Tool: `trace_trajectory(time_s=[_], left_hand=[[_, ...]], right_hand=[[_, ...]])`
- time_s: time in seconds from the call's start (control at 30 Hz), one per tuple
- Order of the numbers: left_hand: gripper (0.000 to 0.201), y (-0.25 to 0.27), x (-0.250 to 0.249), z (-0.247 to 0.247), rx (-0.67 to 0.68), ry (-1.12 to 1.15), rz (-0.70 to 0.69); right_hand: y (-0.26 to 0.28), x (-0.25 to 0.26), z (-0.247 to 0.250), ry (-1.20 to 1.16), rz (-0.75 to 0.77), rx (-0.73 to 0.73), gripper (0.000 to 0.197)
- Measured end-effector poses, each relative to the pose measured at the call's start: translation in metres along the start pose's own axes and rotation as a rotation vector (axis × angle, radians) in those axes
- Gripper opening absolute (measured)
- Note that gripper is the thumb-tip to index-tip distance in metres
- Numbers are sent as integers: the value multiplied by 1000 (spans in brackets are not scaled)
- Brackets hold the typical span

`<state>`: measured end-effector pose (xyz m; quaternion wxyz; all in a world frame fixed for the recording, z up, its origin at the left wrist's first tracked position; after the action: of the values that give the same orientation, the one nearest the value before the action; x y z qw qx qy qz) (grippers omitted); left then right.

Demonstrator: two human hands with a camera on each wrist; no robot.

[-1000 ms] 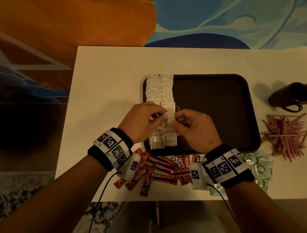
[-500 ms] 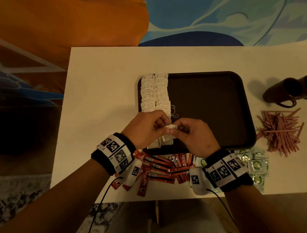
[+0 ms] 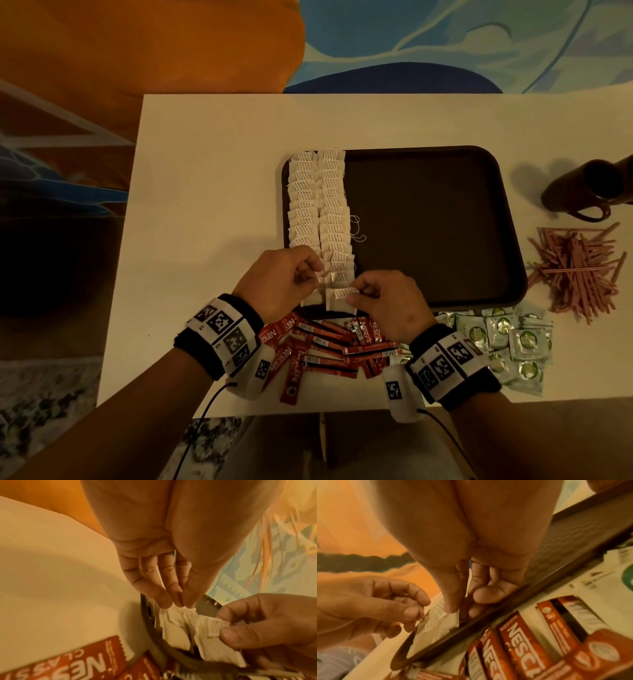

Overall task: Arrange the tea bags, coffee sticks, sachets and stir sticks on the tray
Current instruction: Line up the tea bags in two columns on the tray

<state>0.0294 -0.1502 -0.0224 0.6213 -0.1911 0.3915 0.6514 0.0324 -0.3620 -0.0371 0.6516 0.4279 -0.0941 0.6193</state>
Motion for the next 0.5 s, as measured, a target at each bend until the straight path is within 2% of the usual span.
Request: trace_trajectory(time_s=[0.13,0.27,0.4,0.5], left_hand=[[19,6,4,-5,20,-77,-39],[22,8,-3,-15,29,-189,-106],[24,9,-5,-27,32,-290,-157],[31,11,-4,-34,45,-351,-176]], right_hand=[[-4,2,-6,99,-15,-7,10],[-7,4,-7,167,-9,-54,24],[-4,8,-2,237,71,-154,28],[-2,7,-3,221,156,-103,29]])
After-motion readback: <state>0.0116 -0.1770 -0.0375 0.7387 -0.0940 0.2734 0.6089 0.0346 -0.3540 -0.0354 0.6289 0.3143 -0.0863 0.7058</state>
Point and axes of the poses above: each hand's wrist, its own y-axis away from the middle knuckle, its own z-axis out of the back of the hand, x = y × z, the point moved 3 cm from there along -y, towards the middle knuckle, and after that the axes turned 9 degrees about -x, right-handed, at the moved point
